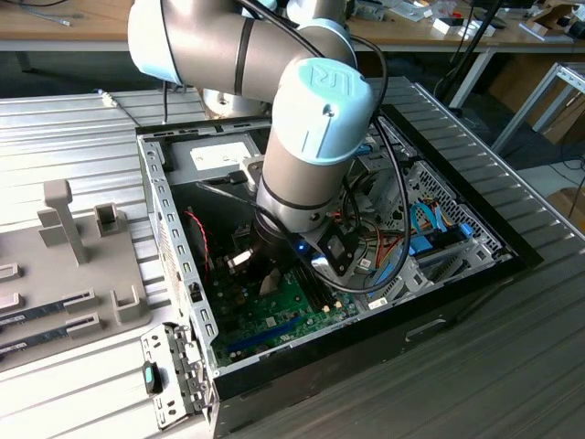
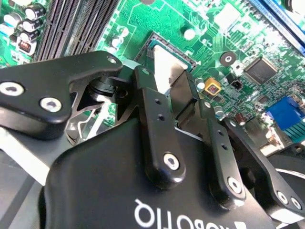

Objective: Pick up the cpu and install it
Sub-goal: 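Place the cpu into insertion slot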

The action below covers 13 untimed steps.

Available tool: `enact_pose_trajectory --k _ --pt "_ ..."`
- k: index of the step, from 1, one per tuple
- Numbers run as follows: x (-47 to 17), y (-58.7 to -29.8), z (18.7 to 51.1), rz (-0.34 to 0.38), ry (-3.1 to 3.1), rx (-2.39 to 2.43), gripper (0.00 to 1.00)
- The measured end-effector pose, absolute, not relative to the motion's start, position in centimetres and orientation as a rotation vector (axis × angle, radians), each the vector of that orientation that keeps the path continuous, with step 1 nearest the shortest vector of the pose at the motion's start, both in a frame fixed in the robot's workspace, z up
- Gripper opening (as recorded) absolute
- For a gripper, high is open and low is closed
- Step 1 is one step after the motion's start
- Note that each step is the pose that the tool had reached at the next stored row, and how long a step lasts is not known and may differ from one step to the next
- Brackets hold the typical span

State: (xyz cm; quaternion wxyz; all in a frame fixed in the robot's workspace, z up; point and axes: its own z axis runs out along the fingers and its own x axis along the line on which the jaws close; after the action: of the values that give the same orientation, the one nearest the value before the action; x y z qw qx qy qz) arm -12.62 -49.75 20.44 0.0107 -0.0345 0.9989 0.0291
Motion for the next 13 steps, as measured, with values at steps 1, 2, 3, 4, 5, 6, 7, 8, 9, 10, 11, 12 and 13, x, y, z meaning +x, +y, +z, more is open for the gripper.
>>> enact_pose_trajectory --k 1,2,3,4,5,6,7,8,9,10,11,12,13 --pt "-12.6 -49.8 20.4 0.092 3.117 -0.108 0.4" --pt "-12.6 -49.8 20.4 0.093 3.117 -0.107 0.4" --pt "-12.6 -49.8 20.4 0.093 3.117 -0.107 0.4" --pt "-12.6 -49.8 20.5 0.093 3.117 -0.108 0.4" --pt "-12.6 -49.8 20.9 0.093 3.117 -0.108 0.4" --pt "-12.6 -49.8 21.2 0.093 3.117 -0.107 0.4" --pt "-12.6 -49.8 21.5 0.093 3.117 -0.108 0.4" --pt "-12.6 -49.8 21.7 0.093 3.117 -0.108 0.4" --pt "-12.6 -49.8 21.7 0.093 3.117 -0.108 0.4" --pt "-12.6 -49.7 21.7 0.093 3.117 -0.108 0.4" --pt "-12.6 -49.7 21.7 0.093 3.117 -0.108 0.4" --pt "-12.6 -49.6 21.7 0.093 3.117 -0.107 0.4" --pt "-12.4 -49.5 21.7 0.093 3.118 -0.108 0.39"
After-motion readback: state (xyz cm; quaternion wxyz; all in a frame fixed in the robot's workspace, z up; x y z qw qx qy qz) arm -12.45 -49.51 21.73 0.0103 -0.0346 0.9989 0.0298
